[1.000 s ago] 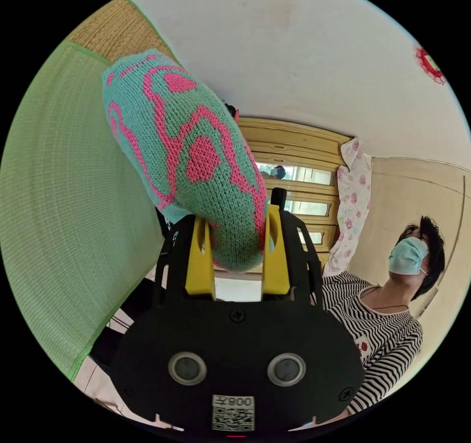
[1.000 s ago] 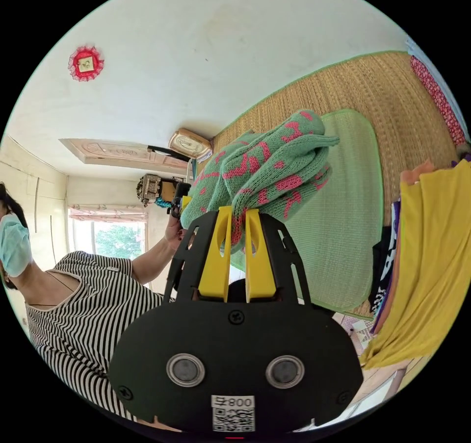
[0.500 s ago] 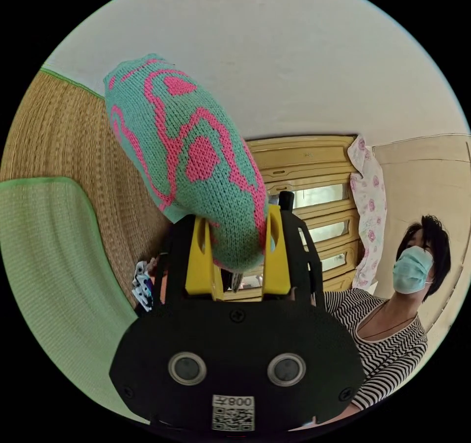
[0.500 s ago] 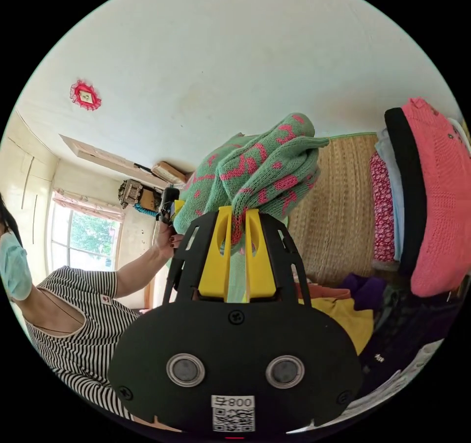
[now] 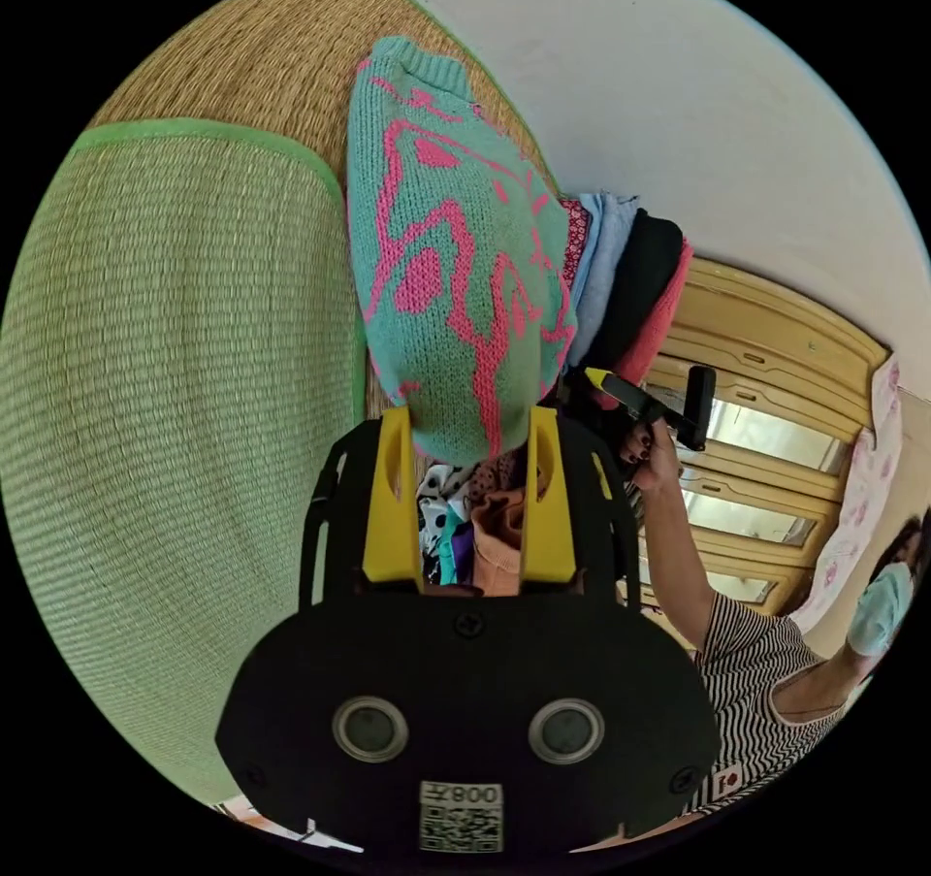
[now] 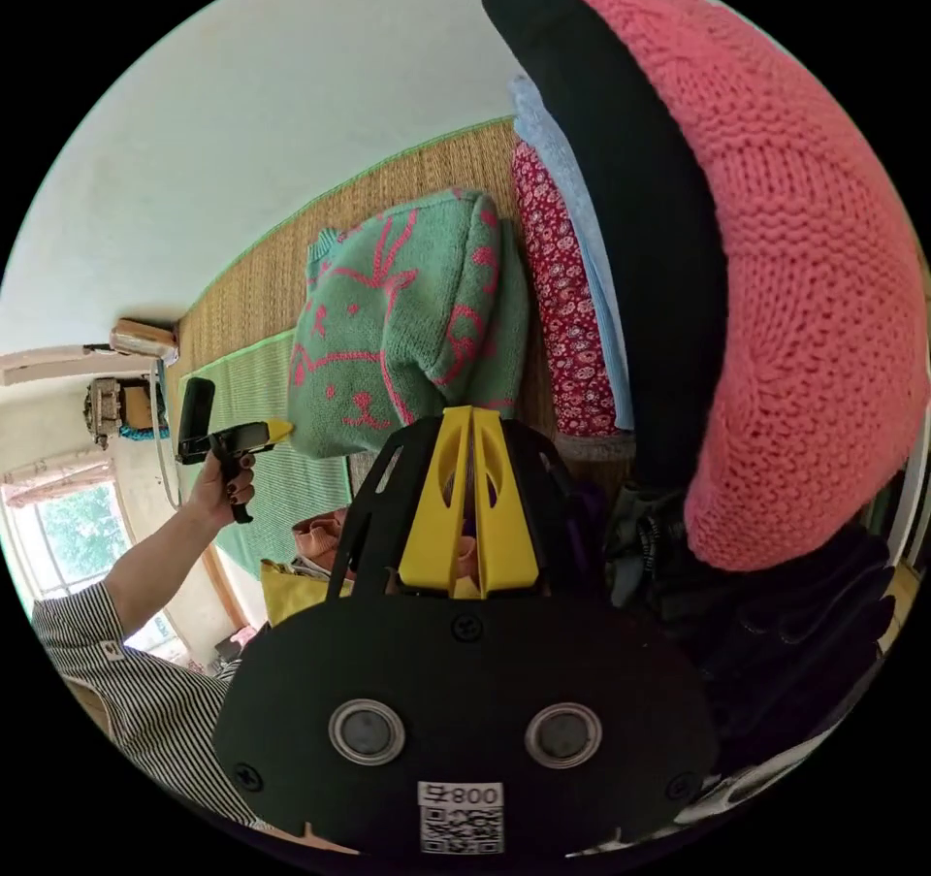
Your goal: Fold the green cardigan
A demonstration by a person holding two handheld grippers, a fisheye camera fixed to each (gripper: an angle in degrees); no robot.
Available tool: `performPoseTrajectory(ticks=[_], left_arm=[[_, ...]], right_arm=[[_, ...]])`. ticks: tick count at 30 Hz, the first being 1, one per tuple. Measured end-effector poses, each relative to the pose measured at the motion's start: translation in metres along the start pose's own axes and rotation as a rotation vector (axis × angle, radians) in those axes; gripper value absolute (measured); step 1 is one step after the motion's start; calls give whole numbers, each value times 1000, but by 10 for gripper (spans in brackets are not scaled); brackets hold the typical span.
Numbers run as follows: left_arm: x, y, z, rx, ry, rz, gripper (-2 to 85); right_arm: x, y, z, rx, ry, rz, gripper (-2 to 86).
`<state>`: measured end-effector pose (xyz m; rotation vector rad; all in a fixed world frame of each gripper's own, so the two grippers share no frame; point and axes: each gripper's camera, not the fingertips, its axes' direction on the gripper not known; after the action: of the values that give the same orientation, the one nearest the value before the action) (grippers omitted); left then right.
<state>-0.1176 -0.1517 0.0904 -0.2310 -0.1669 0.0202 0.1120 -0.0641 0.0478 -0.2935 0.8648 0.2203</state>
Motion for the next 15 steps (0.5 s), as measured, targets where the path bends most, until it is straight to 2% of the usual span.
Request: performPoseTrajectory(ticks=[3,7,12,15], left_arm=[[15,4,9,53,-28,66,128],[41,-4,32,76,-85,182,104],[47,-40,99,-73,-288,276,46],[43,-48,112,-91,-233,264,25]], right_arm=[[-31,-3,-15,37,10,-122,2],[-63,-22,6,-13,69,-210,1],[-69,-46,51,-153,143,-207,1],[-69,-51,60,-184,153,-184,1]])
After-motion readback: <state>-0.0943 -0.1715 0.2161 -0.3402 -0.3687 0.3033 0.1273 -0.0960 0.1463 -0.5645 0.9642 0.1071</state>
